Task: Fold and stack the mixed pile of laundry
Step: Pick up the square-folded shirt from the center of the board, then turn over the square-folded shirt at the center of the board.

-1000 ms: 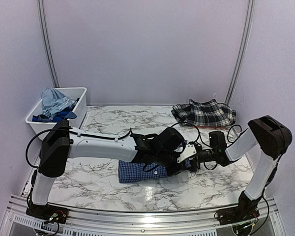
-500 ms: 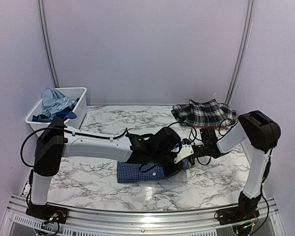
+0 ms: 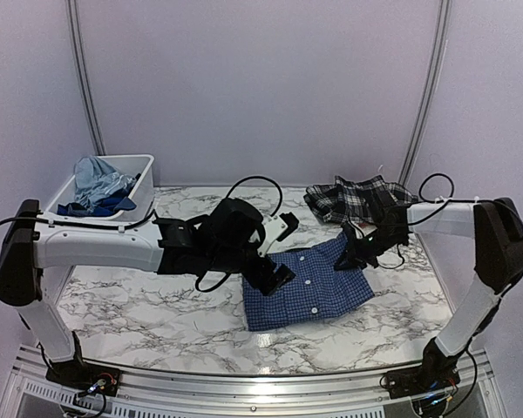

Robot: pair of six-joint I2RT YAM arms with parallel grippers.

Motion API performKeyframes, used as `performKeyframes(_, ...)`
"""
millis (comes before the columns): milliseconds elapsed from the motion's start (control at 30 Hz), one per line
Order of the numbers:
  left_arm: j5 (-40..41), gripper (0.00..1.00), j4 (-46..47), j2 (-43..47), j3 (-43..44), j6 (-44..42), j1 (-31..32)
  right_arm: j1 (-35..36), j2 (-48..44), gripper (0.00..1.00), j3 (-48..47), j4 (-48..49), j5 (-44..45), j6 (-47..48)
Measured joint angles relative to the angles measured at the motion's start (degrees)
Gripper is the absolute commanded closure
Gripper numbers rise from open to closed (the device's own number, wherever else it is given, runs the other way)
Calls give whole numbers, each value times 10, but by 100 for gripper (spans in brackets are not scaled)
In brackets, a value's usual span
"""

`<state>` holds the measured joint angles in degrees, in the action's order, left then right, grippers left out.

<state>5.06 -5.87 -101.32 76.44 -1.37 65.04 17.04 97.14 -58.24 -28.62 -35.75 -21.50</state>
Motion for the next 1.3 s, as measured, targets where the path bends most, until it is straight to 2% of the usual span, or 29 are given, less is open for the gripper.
performKeyframes(133,28,1,1,38,-46,25,-9,-35,-38,100,-31,-120,104,78)
performKeyframes(333,49,1,0,64,-87,44,-10,-63,-77,100,-122,-244,332,143)
performKeyframes(533,66,1,-9,71,-91,49,-12,-68,-79,100,-196,-305,546,179)
performKeyframes(700,97,1,-27,93,-98,55,-22,-71,-76,100,-254,-344,671,199)
performKeyframes(800,122,1,-39,111,-108,74,-35,-57,-63,100,-324,-364,704,201)
performKeyframes(933,145,1,-52,129,-133,104,-59,12,-19,100,-403,-379,702,188)
performKeyframes(1267,164,1,-77,163,-193,159,-94,228,153,100,-360,-363,554,97)
performKeyframes(1300,164,1,-78,168,-198,166,-98,248,182,97,-368,-359,531,85)
